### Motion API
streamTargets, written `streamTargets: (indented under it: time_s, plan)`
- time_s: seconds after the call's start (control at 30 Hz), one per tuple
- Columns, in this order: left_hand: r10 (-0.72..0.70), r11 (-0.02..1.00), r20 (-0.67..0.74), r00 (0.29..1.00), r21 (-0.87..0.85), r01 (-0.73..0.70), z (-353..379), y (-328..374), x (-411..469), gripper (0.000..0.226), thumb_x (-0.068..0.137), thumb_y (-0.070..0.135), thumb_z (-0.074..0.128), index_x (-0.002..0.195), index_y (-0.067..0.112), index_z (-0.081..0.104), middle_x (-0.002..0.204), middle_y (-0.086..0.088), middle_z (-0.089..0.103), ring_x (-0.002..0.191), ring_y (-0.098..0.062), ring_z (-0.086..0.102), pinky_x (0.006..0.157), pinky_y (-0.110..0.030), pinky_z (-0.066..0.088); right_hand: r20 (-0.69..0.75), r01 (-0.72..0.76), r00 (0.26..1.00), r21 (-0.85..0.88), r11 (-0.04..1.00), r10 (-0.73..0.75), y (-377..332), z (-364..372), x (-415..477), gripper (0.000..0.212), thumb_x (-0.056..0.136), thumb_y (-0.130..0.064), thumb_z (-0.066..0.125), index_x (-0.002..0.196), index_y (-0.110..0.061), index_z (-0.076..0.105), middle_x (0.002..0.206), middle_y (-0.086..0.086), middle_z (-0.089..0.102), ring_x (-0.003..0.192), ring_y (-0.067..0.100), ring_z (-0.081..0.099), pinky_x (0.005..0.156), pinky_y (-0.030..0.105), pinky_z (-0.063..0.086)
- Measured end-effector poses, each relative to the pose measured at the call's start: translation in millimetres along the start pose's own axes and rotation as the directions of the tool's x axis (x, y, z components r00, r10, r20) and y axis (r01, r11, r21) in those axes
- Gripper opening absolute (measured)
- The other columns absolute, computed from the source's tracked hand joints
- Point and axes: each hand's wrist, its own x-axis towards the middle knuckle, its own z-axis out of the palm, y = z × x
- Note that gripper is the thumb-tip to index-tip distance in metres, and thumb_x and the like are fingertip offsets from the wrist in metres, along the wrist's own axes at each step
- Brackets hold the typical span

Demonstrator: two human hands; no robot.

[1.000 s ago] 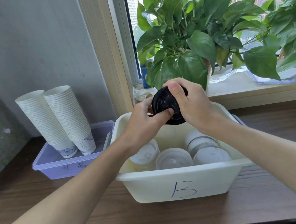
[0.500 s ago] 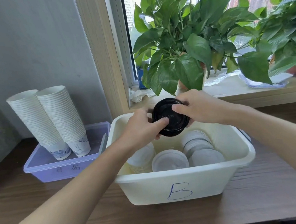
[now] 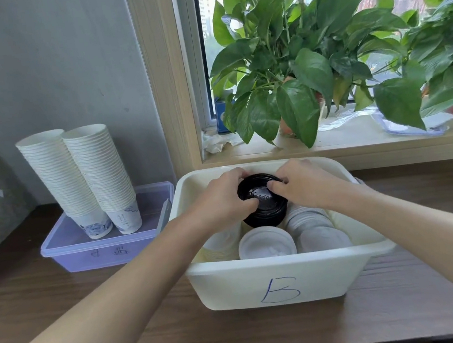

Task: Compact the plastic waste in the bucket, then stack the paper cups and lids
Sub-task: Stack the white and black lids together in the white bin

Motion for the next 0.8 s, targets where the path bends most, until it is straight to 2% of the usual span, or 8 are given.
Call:
streamTargets:
  time_s: [0.17,0.33,0.4,0.47,0.5,0.57,0.67,0.8]
  plan:
    - [-0.003,0.997,0.091,0.996,0.082,-0.004,2,1,-2,0.055,0.092,0.033,0.068,0.142,0.023,0.048,0.117,0.006,0.06,0.107,-0.015,0.059,0.086,-0.023,0.044,0.033,0.026,0.999,0.0,1.0,-0.026,4,4,3,0.052,0.093,-0.032,0.057,0.05,-0.01,0.039,0.049,0.004,0.036,0.049,0.018,0.032,0.047,0.031,0.024]
    - [0.035,0.988,0.139,0.99,0.146,-0.055,3,2,-1,0.034,0.093,0.035,0.067,0.121,0.018,0.063,0.114,0.003,0.069,0.102,-0.017,0.064,0.085,-0.029,0.05,0.128,0.08,0.989,-0.041,0.996,-0.074,7,1,3,0.05,0.097,-0.036,0.049,0.054,-0.012,0.037,0.057,0.006,0.038,0.058,0.021,0.036,0.053,0.032,0.027]
    - [0.047,0.975,0.169,0.984,0.207,-0.082,6,2,1,0.032,0.094,0.037,0.063,0.117,0.015,0.065,0.108,-0.001,0.066,0.095,-0.019,0.061,0.075,-0.03,0.047,0.166,0.084,0.983,-0.064,0.994,-0.073,9,-5,0,0.049,0.098,-0.035,0.047,0.057,-0.014,0.034,0.058,0.004,0.035,0.059,0.02,0.033,0.056,0.033,0.027]
    - [0.01,0.948,0.204,0.979,0.311,-0.074,10,2,4,0.035,0.097,0.043,0.057,0.118,0.015,0.062,0.112,-0.004,0.056,0.095,-0.021,0.056,0.074,-0.031,0.042,0.192,0.078,0.979,-0.049,0.996,-0.067,12,-11,-4,0.045,0.098,-0.035,0.046,0.059,-0.015,0.038,0.059,0.0,0.037,0.061,0.019,0.035,0.059,0.033,0.03]
    - [-0.018,0.931,0.225,0.974,0.36,-0.066,13,2,6,0.039,0.098,0.045,0.053,0.122,0.014,0.058,0.12,-0.007,0.052,0.101,-0.024,0.055,0.08,-0.032,0.043,0.202,0.09,0.976,-0.054,0.994,-0.077,14,-15,-6,0.04,0.097,-0.035,0.047,0.063,-0.016,0.05,0.065,-0.003,0.047,0.065,0.018,0.043,0.064,0.033,0.037]
    - [-0.077,0.905,0.281,0.956,0.422,-0.051,15,3,9,0.048,0.102,0.048,0.044,0.135,0.014,0.049,0.139,-0.01,0.044,0.118,-0.031,0.052,0.097,-0.037,0.044,0.246,0.093,0.967,-0.101,0.99,-0.066,17,-21,-12,0.02,0.093,-0.036,0.054,0.098,-0.025,0.07,0.099,-0.008,0.065,0.092,0.014,0.056,0.087,0.031,0.045]
    - [-0.119,0.903,0.355,0.927,0.426,-0.047,12,4,11,0.058,0.105,0.048,0.035,0.151,0.014,0.035,0.156,-0.009,0.03,0.135,-0.03,0.043,0.11,-0.037,0.036,0.351,0.102,0.936,-0.197,0.975,-0.027,18,-21,-20,0.055,0.083,-0.034,0.067,0.135,-0.029,0.05,0.131,-0.005,0.053,0.122,0.016,0.049,0.1,0.03,0.04]
    - [-0.145,0.881,0.387,0.911,0.47,-0.059,13,1,11,0.062,0.107,0.046,0.026,0.159,0.014,0.014,0.165,-0.005,0.013,0.146,-0.026,0.032,0.116,-0.037,0.03,0.375,0.11,0.927,-0.252,0.961,-0.007,22,-13,-17,0.077,0.076,-0.027,0.073,0.144,-0.028,0.036,0.139,-0.003,0.048,0.127,0.018,0.044,0.094,0.027,0.041]
